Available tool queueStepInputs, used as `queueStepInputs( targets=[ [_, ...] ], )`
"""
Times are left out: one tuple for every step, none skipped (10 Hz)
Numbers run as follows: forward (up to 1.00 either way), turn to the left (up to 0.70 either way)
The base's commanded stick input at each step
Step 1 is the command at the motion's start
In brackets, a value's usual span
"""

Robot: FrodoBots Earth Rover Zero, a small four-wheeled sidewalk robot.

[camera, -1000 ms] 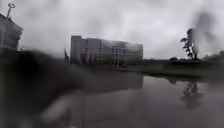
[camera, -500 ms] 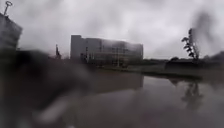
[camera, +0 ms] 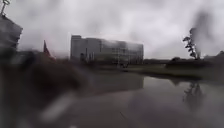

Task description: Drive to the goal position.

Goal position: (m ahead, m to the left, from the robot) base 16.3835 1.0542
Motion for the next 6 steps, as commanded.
queueStepInputs(
  targets=[
    [0.70,0.00],
    [0.70,0.00],
    [0.70,0.00],
    [0.70,0.19],
    [0.70,0.23],
    [0.70,0.05]
  ],
)
